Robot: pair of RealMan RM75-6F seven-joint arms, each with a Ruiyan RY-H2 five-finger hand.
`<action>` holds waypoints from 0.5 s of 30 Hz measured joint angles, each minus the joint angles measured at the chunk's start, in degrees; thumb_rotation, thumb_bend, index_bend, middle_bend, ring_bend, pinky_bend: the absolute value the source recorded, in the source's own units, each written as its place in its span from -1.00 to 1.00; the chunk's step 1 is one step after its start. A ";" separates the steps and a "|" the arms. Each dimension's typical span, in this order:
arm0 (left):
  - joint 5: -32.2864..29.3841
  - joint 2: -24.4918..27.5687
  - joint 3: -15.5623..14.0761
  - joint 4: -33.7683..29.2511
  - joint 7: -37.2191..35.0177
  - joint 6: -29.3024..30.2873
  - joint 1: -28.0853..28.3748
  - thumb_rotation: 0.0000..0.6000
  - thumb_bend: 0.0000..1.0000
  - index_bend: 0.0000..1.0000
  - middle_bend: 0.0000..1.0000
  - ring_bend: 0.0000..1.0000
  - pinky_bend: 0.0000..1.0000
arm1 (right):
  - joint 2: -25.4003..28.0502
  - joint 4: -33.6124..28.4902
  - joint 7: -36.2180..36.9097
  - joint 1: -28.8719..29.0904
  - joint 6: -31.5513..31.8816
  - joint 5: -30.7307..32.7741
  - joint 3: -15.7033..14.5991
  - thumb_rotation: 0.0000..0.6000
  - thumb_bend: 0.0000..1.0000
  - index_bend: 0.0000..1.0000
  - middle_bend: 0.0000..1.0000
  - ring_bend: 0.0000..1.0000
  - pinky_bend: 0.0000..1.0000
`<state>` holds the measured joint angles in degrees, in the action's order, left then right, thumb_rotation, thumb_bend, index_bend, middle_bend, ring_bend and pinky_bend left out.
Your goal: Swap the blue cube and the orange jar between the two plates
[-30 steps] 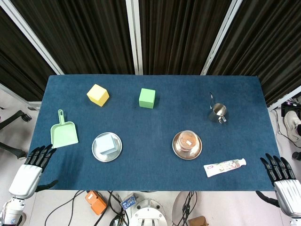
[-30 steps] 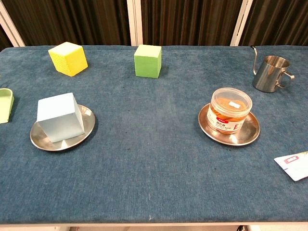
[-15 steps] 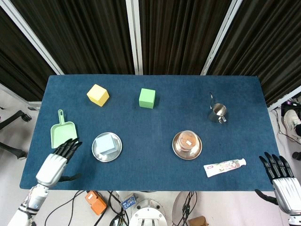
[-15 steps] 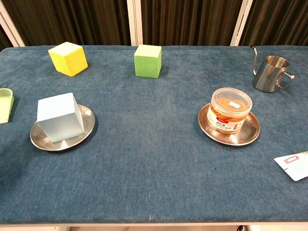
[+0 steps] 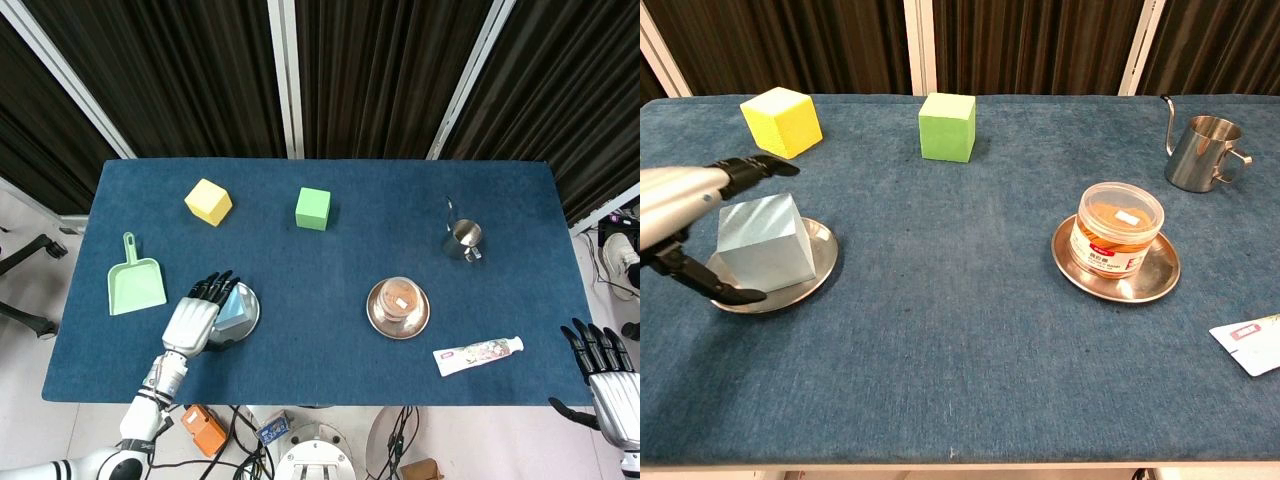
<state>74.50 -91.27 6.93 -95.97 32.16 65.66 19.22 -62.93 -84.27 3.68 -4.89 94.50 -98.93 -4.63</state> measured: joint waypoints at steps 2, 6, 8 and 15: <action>-3.25 -1.52 0.54 0.21 2.89 -0.02 0.53 1.00 -0.80 -0.76 -0.78 -0.72 -0.33 | 0.02 0.13 0.16 -0.15 0.35 -0.18 -0.05 0.89 -0.65 -1.00 -1.00 -1.00 -1.00; -6.03 -3.55 1.24 0.71 5.13 1.40 1.16 1.00 -0.59 -0.40 -0.36 -0.29 0.07 | -0.01 0.31 0.35 -0.33 0.68 -0.42 -0.17 0.89 -0.65 -1.00 -1.00 -1.00 -1.00; -5.69 -4.53 1.56 1.21 4.91 3.08 1.24 1.00 -0.46 -0.23 -0.14 -0.06 0.25 | -0.02 0.30 0.36 -0.36 0.70 -0.44 -0.20 0.89 -0.65 -1.00 -1.00 -1.00 -1.00; -2.59 -8.37 3.34 4.44 4.13 7.16 3.00 1.00 -0.09 0.04 0.08 0.16 0.42 | 0.13 0.19 0.60 -0.37 0.60 -0.26 -0.18 0.89 -0.65 -1.00 -1.00 -1.00 -1.00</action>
<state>71.91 -99.64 10.28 -91.53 36.29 72.82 22.23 -62.80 -84.07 4.28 -5.26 95.10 -99.19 -4.81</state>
